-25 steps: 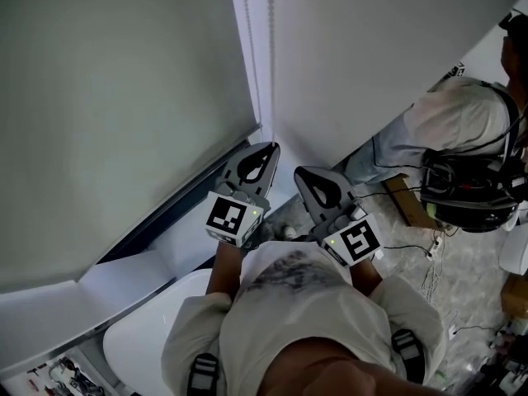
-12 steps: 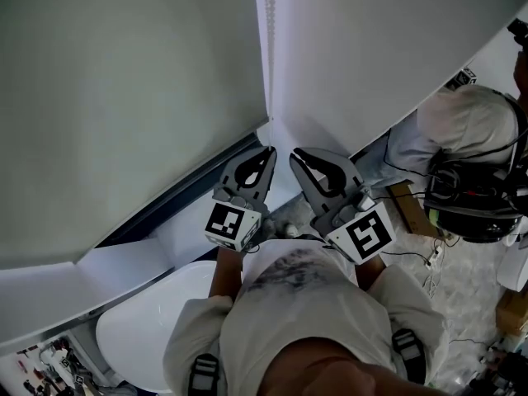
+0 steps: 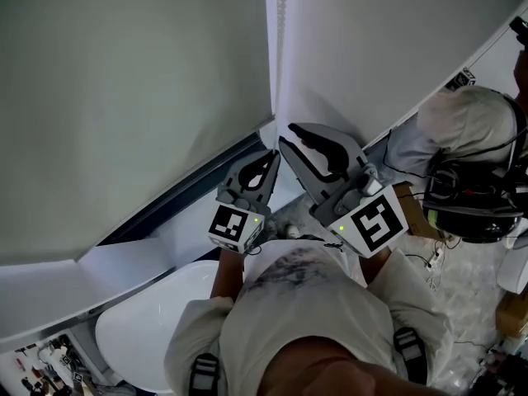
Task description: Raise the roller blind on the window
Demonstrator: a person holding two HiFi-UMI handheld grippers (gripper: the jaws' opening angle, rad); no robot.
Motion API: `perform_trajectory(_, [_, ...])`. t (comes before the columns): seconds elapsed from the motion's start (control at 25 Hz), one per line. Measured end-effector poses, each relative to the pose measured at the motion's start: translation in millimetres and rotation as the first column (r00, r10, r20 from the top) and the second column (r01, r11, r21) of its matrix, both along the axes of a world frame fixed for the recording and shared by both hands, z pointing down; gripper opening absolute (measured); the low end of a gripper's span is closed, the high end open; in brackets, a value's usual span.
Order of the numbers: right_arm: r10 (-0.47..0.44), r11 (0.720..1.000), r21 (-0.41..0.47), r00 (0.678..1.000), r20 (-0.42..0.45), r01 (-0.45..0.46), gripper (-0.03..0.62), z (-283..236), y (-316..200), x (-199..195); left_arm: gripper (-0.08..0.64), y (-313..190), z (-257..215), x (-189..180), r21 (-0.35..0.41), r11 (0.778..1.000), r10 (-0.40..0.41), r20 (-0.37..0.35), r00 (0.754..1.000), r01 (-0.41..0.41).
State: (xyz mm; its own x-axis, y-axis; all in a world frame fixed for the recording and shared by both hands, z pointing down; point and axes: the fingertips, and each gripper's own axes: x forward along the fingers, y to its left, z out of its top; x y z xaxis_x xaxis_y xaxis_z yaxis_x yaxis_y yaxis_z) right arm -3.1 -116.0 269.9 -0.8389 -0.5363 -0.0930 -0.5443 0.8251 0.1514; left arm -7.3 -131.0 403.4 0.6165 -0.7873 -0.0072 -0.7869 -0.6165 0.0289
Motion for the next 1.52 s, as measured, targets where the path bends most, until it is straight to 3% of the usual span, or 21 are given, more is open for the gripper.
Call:
perform_trajectory(0.4, [-0.049, 0.999, -0.011, 0.999, 0.014, 0.049, 0.123, -32, -4, -24, 0.006, 9, 2, -8, -0.009, 1.0, 0.018, -0.027, 0.999, -0.018])
perform_trajectory(0.72, [-0.039, 0.998, -0.04, 0.999, 0.02, 0.04, 0.064, -39, -11, -25, 0.006, 7, 0, -9, -0.008, 1.0, 0.015, -0.03, 0.999, -0.015])
perform_trajectory(0.96, [0.005, 1.0, 0.002, 0.998, 0.057, -0.005, 0.063, -33, -11, -16, 0.006, 5, 7, -2, -0.001, 1.0, 0.014, -0.024, 1.0, -0.014])
perform_trajectory(1.52, [0.019, 1.0, -0.015, 0.999, 0.036, -0.019, 0.063, 17, -14, -11, 0.006, 1, 66, 7, -0.122, 0.992, 0.023, 0.0, 1.0, -0.023])
